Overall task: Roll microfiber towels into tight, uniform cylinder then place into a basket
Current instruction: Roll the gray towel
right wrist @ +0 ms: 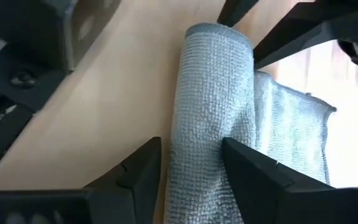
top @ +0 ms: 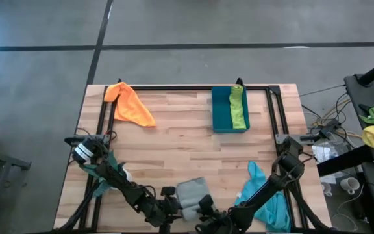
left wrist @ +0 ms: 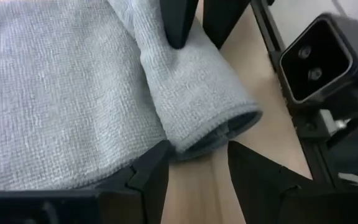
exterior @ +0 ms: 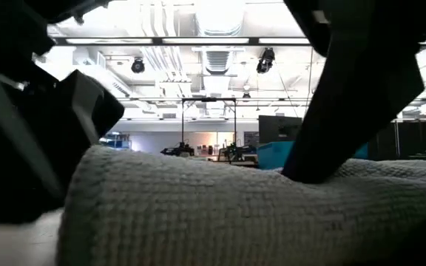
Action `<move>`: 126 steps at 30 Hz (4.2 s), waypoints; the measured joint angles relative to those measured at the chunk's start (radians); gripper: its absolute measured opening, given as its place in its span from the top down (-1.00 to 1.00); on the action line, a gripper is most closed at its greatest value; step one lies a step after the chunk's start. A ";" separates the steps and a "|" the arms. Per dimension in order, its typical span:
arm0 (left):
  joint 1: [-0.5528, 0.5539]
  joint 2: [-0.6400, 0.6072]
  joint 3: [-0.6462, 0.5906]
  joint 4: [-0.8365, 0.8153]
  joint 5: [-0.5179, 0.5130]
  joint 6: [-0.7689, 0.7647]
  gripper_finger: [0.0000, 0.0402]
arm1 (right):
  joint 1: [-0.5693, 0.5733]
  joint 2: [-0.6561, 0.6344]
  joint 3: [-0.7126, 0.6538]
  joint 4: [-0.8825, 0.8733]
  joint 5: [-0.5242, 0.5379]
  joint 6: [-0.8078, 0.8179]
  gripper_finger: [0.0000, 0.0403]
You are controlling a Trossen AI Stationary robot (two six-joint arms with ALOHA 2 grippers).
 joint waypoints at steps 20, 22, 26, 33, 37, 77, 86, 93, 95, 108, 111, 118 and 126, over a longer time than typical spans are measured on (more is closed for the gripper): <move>-0.044 -0.081 -0.020 -0.062 0.163 -0.008 0.26 | -0.147 -0.047 0.083 -0.114 -0.511 0.124 0.93; -0.050 -0.094 -0.020 -0.091 0.160 0.002 0.26 | -0.180 -0.053 0.084 -0.112 -0.658 0.166 0.93; -0.055 -0.114 -0.025 -0.096 0.158 0.010 0.26 | -0.233 -0.062 0.083 -0.099 -0.867 0.210 0.93; -0.069 -0.124 -0.010 -0.094 0.183 0.059 0.26 | -0.301 -0.069 0.054 -0.110 -0.982 0.143 0.93; -0.081 -0.123 -0.010 -0.096 0.179 0.160 0.26 | -0.324 -0.070 0.026 -0.114 -1.054 0.159 0.93; 0.166 -0.079 -0.116 0.087 -0.032 0.631 0.26 | -0.483 -0.304 -0.333 0.050 -1.141 0.039 0.94; 0.197 0.037 -0.124 0.293 0.204 0.784 0.26 | -0.495 -0.305 -0.331 0.085 -1.146 0.085 0.94; 0.181 0.065 -0.110 0.294 0.213 0.784 0.26 | -0.520 -0.306 -0.339 0.084 -1.143 0.090 0.94; 0.180 0.065 -0.112 0.289 0.217 0.784 0.26 | -0.525 -0.305 -0.349 0.081 -1.143 0.086 0.94; 0.174 0.066 -0.112 0.286 0.230 0.787 0.26 | -0.524 -0.303 -0.424 0.158 -1.101 0.056 0.94; 0.174 0.066 -0.112 0.286 0.231 0.787 0.26 | -0.524 -0.303 -0.427 0.184 -1.087 0.025 0.94; 0.166 0.035 -0.114 0.231 0.235 0.786 0.26 | -0.524 -0.303 -0.436 0.187 -1.015 -0.061 0.94; 0.110 -0.069 -0.119 0.056 0.196 0.774 0.26 | -0.522 -0.297 -0.431 0.213 -0.970 -0.123 0.84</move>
